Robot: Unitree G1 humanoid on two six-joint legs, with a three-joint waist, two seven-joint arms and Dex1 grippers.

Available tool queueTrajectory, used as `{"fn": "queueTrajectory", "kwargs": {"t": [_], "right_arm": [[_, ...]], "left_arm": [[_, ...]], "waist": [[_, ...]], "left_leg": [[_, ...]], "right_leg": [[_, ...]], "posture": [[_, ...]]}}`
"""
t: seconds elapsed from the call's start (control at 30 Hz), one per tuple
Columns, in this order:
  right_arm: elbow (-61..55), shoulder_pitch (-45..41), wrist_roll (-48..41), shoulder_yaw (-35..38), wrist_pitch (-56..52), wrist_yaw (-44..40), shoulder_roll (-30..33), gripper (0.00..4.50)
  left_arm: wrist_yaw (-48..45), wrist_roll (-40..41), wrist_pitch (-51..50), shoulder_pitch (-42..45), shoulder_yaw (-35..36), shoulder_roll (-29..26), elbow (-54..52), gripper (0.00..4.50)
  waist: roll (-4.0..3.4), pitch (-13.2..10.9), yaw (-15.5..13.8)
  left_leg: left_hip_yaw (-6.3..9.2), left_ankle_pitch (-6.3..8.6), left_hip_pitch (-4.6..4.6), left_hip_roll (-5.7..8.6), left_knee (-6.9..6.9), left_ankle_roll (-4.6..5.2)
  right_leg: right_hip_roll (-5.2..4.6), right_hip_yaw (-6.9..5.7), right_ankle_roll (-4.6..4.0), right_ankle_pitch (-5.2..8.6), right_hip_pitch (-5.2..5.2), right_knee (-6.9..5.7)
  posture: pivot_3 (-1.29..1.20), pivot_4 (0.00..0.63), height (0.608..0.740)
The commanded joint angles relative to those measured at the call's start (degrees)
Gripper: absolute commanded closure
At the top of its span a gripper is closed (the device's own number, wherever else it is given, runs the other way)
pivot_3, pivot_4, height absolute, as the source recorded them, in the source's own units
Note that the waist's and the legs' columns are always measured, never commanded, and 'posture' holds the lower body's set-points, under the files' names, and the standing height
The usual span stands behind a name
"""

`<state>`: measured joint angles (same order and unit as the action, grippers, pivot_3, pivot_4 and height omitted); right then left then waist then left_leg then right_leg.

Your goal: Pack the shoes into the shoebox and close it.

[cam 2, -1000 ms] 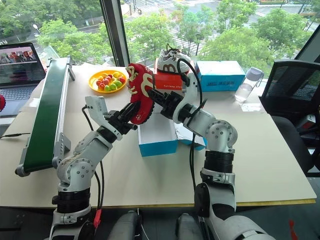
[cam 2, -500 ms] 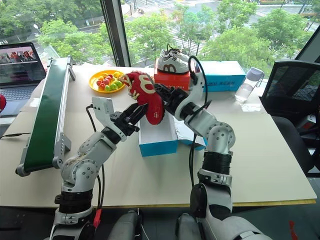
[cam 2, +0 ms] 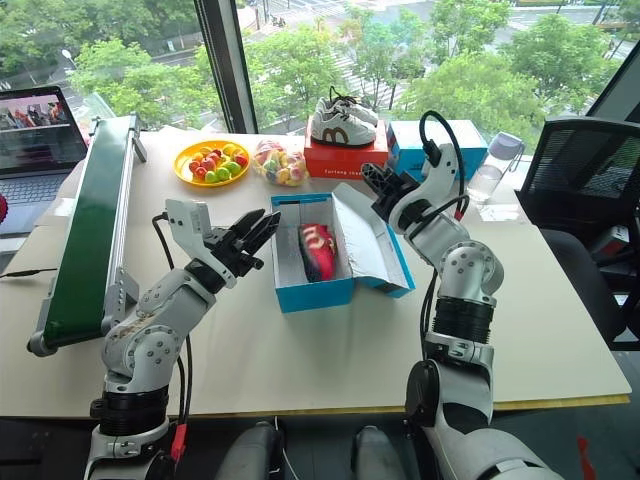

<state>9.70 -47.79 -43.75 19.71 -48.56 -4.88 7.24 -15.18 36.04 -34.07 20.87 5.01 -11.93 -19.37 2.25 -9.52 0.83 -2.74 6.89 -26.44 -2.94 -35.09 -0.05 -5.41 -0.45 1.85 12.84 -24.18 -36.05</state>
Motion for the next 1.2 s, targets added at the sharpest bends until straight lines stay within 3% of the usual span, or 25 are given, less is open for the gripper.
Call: {"fn": "queueTrajectory", "kwargs": {"t": [0.03, 0.23, 0.33, 0.47, 0.7, 0.8, 0.97, 1.03, 1.2], "right_arm": [[-2.17, 0.5, 1.04, -1.91, -0.19, -1.56, 1.27, 3.12], [-3.77, 2.67, 3.89, -7.0, -0.04, -5.16, 3.29, 3.12], [-7.05, 5.0, 8.13, -13.58, 2.42, -10.79, 6.44, 3.12], [-16.8, 9.52, 11.57, -23.83, 7.52, -24.28, 12.29, 3.12], [-23.13, 14.11, 16.45, -31.49, 11.34, -31.89, 16.02, 3.12], [-24.09, 16.06, 16.55, -33.13, 11.67, -34.0, 15.49, 2.39], [-23.75, 18.17, 22.91, -37.88, 17.66, -36.92, 16.83, 0.68], [-23.59, 18.66, 23.65, -38.01, 19.15, -37.76, 16.68, 0.03], [-23.21, 19.52, 25.19, -38.43, 21.07, -39.64, 16.87, 0.03]], "left_arm": [[-2.7, -3.03, 1.34, -1.36, -1.02, -3.54, -1.18, 2.53], [-2.98, -6.24, 5.86, -3.63, 5.24, -8.03, 2.88, 2.53], [-2.21, -7.85, 7.35, -4.27, 8.59, -9.83, 4.45, 2.53], [4.5, -10.02, 8.04, -3.67, 16.63, -11.61, 8.17, 2.53], [7.67, -12.81, 5.44, -6.33, 18.77, -12.86, 9.57, 2.53], [8.77, -13.46, 4.6, -7.05, 19.51, -13.1, 10.56, 1.89], [10.29, -14.11, 5.04, -7.3, 20.21, -12.27, 10.94, 0.04], [11.11, -14.45, 4.77, -7.4, 20.46, -12.23, 11.14, 0.0], [11.61, -15.12, 4.62, -7.18, 21.0, -13.11, 12.59, 0.0]], "waist": [[0.0, 0.0, 0.01], [-0.03, -0.02, 0.11], [-0.04, -0.02, 0.04], [-0.04, -0.03, -0.04], [-0.04, -0.02, -0.26], [-0.03, -0.02, -0.3], [-0.03, -0.02, -0.3], [-0.02, -0.02, -0.3], [-0.02, -0.02, -0.32]], "left_leg": [[0.0, 0.0, 0.0, 0.0, 0.0, 0.0], [-0.03, 0.0, 0.0, -0.03, 0.05, 0.0], [-0.03, 0.0, 0.0, -0.03, 0.07, -0.01], [-0.04, 0.01, 0.0, -0.04, 0.13, -0.01], [-0.04, 0.02, 0.02, -0.05, 0.09, -0.03], [-0.04, 0.14, 0.02, -0.05, 0.08, -0.23], [-0.06, 0.13, 0.02, -0.05, 0.1, -0.22], [-0.06, 0.14, 0.02, -0.05, 0.09, -0.23], [-0.06, 0.14, 0.02, -0.05, 0.08, -0.23]], "right_leg": [[0.0, 0.0, 0.0, 0.0, 0.0, 0.0], [0.01, 0.02, -0.03, 0.02, -0.07, -0.01], [0.0, 0.01, -0.04, 0.03, -0.07, 0.02], [-0.01, 0.01, -0.02, 0.07, -0.08, 0.07], [-0.02, -0.04, -0.02, 0.09, -0.06, 0.07], [-0.04, -0.05, -0.04, 0.1, -0.05, 0.07], [-0.04, -0.05, -0.06, 0.11, -0.08, 0.06], [-0.04, -0.05, -0.06, 0.11, -0.08, 0.06], [-0.04, -0.06, -0.06, 0.11, -0.08, 0.06]], "posture": [[0.0, 0.15, 0.735], [0.0, 0.15, 0.735], [0.0, 0.15, 0.735], [0.0, 0.15, 0.735], [0.0, 0.15, 0.735], [0.0, 0.15, 0.735], [0.0, 0.15, 0.735], [0.0, 0.15, 0.735], [0.0, 0.15, 0.735]]}}
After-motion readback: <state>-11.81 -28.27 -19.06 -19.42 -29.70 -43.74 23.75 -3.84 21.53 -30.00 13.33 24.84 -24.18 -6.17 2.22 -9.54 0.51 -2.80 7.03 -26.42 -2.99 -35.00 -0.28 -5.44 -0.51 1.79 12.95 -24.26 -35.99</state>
